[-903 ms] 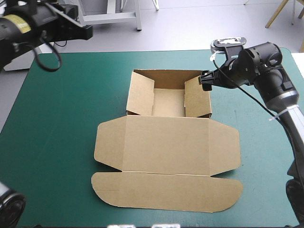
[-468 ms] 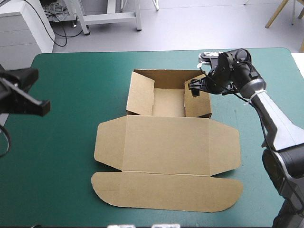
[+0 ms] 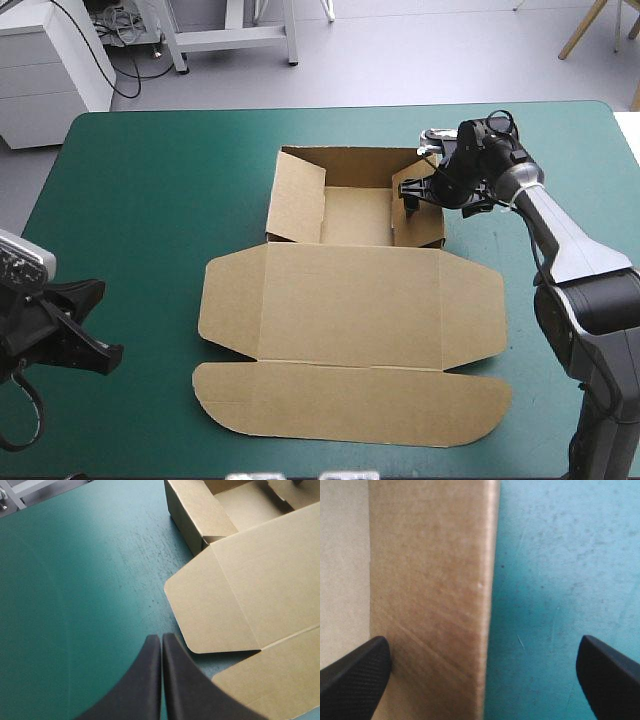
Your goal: Fold the box
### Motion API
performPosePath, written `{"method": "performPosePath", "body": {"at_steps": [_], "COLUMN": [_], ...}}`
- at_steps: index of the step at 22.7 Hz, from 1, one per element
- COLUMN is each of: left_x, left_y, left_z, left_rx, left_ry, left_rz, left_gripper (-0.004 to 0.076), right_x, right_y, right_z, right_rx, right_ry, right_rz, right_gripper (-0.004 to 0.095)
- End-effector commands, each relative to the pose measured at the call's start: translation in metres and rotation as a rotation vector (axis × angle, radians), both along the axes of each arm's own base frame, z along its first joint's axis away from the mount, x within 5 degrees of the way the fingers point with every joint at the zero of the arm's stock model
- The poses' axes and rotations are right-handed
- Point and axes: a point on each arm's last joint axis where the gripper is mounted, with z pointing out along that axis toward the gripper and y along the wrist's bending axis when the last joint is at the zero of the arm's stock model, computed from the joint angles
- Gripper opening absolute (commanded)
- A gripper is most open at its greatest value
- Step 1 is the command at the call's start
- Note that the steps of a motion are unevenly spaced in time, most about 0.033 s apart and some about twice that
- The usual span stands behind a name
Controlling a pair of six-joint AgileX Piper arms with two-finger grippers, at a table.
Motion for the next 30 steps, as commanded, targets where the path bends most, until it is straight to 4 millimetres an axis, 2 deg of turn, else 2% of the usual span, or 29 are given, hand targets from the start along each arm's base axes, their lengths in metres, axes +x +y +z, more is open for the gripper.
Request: {"method": "performPosePath", "body": {"at_steps": [1, 5, 7, 9, 10, 11, 12, 14, 16, 19, 22, 24, 25, 27, 29, 30], "left_x": [0.002, 0.004, 0.004, 0.004, 0.005, 0.005, 0.005, 0.005, 0.005, 0.005, 0.006, 0.006, 0.006, 0.006, 0.006, 0.005], "left_y": [-0.003, -0.004, -0.004, -0.005, -0.005, -0.005, -0.005, -0.005, -0.005, -0.004, -0.003, -0.003, -0.003, -0.003, -0.003, -0.003], "left_z": [0.003, 0.001, 0.002, 0.003, 0.003, 0.004, 0.004, 0.004, 0.004, 0.004, 0.004, 0.004, 0.004, 0.004, 0.004, 0.004], "left_rx": [-0.031, -0.033, -0.04, -0.047, -0.05, -0.051, -0.05, -0.05, -0.049, -0.035, -0.025, -0.023, -0.023, -0.025, -0.029, -0.03], "left_ry": [-0.04, -0.046, -0.053, -0.061, -0.067, -0.069, -0.07, -0.07, -0.068, -0.075, -0.08, -0.079, -0.079, -0.08, -0.078, -0.077], "left_rz": [-0.017, -0.018, -0.022, -0.025, -0.025, -0.026, -0.025, -0.025, -0.024, -0.014, -0.008, -0.007, -0.007, -0.006, -0.008, -0.009], "left_gripper": [-0.001, -0.001, -0.001, -0.001, -0.001, -0.001, -0.001, -0.001, -0.001, -0.001, -0.001, -0.001, -0.001, -0.001, -0.001, -0.001], "right_x": [-0.004, -0.005, -0.006, -0.006, -0.006, -0.006, -0.006, -0.006, -0.006, -0.009, -0.014, -0.022, -0.026, -0.036, -0.043, -0.045], "right_y": [0.0, 0.0, 0.0, 0.0, 0.0, 0.001, 0.002, 0.002, 0.002, -0.01, -0.063, -0.116, -0.139, -0.2, -0.242, -0.254], "right_z": [0.03, 0.029, 0.028, 0.024, 0.021, 0.021, 0.022, 0.022, 0.031, 0.071, 0.118, 0.136, 0.139, 0.139, 0.132, 0.129], "right_rx": [0.041, 0.046, 0.042, 0.035, 0.032, 0.036, 0.042, 0.044, 0.051, 0.047, 0.017, -0.042, -0.074, -0.119, -0.142, -0.149], "right_ry": [-0.099, -0.09, -0.072, -0.041, -0.026, -0.029, -0.031, -0.037, -0.065, -0.15, -0.284, -0.339, -0.345, -0.337, -0.317, -0.311], "right_rz": [0.013, 0.02, 0.028, 0.03, 0.038, 0.048, 0.055, 0.057, 0.064, 0.095, -0.007, -0.126, -0.182, -0.333, -0.425, -0.45], "right_gripper": [0.0914, 0.089, 0.0785, 0.055, 0.0217, 0.0079, -0.0015, 0.0002, -0.0011, -0.0019, -0.0019, -0.0019, -0.0019, -0.0019, -0.0019, -0.0019]}}
